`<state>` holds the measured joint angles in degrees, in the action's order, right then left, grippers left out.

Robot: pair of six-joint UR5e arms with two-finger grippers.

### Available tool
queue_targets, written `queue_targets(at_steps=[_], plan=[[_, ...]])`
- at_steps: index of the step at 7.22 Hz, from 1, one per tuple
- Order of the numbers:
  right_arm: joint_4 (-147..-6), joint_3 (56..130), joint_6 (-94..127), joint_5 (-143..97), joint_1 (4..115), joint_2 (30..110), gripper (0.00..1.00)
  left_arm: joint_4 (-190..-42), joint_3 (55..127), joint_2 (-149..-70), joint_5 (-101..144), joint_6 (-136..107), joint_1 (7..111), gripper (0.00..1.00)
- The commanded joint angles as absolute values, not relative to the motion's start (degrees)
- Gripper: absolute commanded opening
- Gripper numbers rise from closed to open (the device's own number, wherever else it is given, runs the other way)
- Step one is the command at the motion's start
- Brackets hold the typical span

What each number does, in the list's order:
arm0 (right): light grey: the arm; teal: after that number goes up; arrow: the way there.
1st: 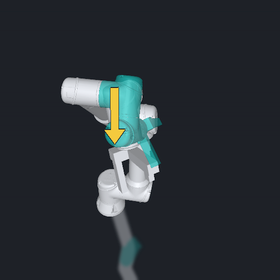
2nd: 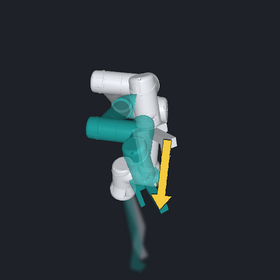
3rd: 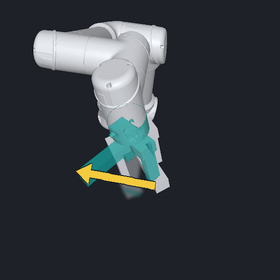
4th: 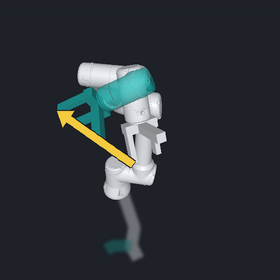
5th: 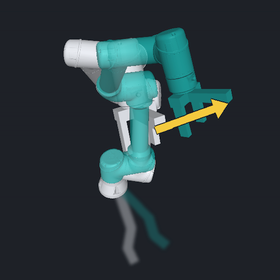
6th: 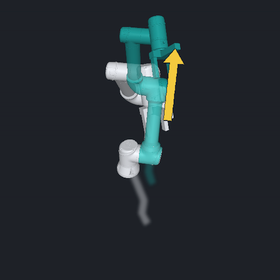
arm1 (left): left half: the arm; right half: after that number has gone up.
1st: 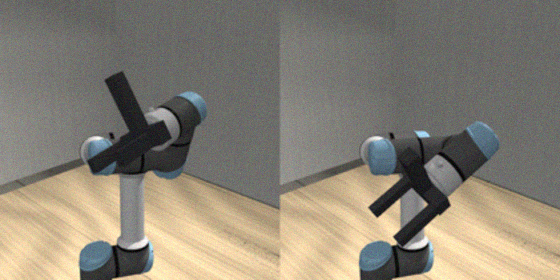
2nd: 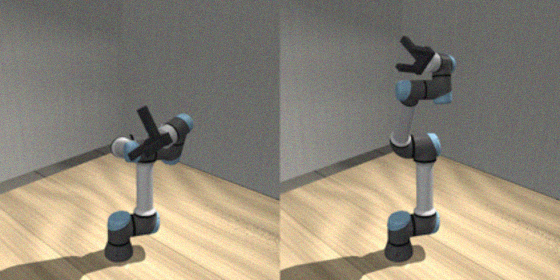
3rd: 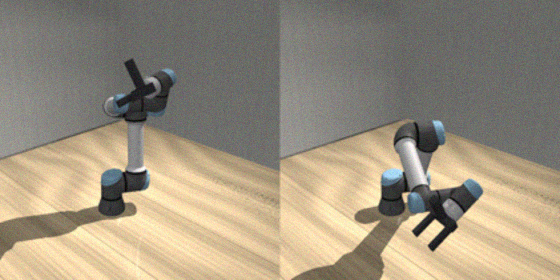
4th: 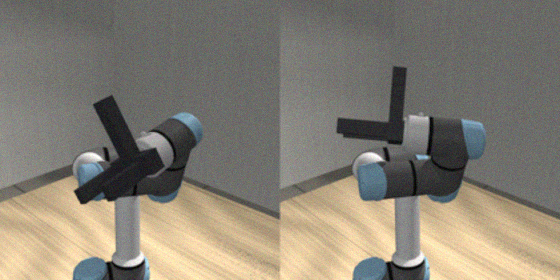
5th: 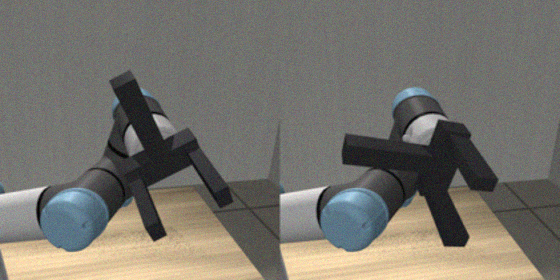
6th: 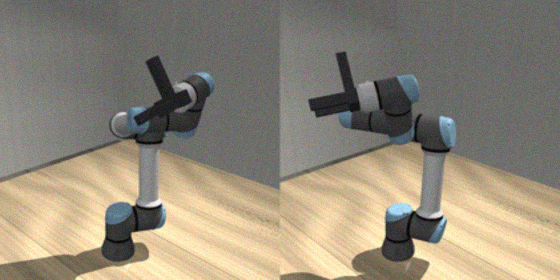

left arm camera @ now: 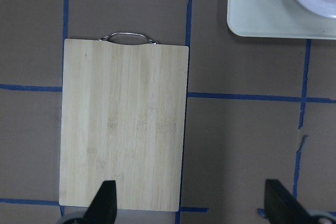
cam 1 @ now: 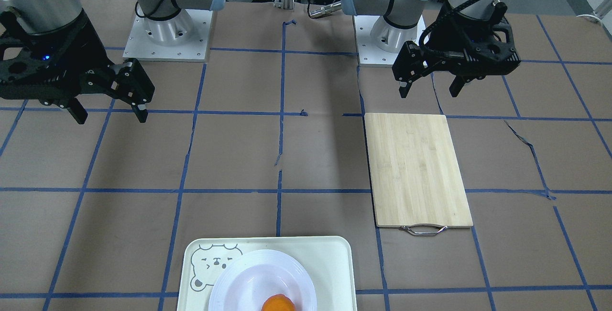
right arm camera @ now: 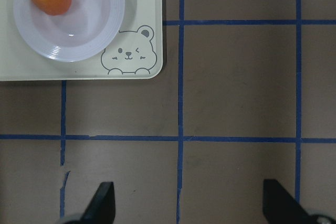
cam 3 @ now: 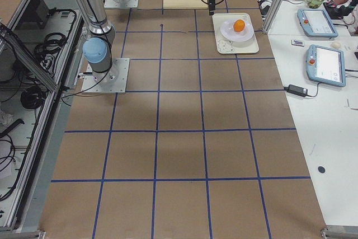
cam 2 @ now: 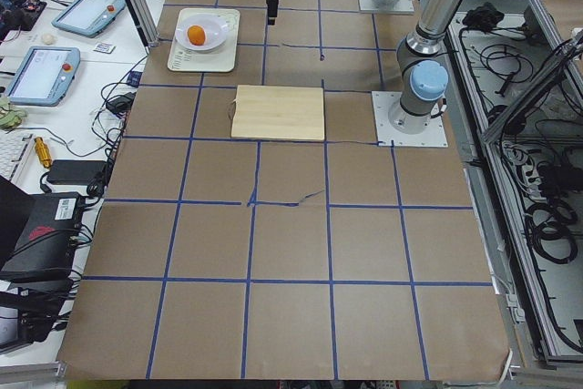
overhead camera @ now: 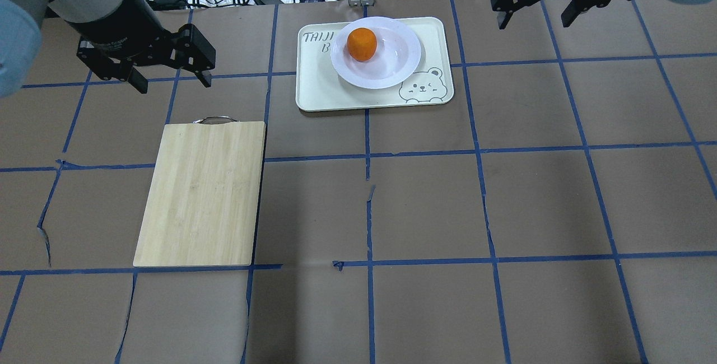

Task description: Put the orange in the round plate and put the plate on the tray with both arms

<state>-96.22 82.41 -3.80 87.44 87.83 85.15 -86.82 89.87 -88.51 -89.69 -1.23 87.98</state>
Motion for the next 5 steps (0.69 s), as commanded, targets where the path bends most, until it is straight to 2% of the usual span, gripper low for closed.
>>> queue_targets(at_steps=[1, 5], plan=[[-96.9, 83.7, -5.2, 87.8, 87.8, 85.5, 1.0, -86.7, 89.9, -88.5, -89.7, -1.2, 88.0, 1.0], [-96.8, 83.7, -5.0, 88.1, 87.8, 85.4, 1.0, -86.7, 89.9, -88.5, -90.0, -1.2, 88.0, 1.0]])
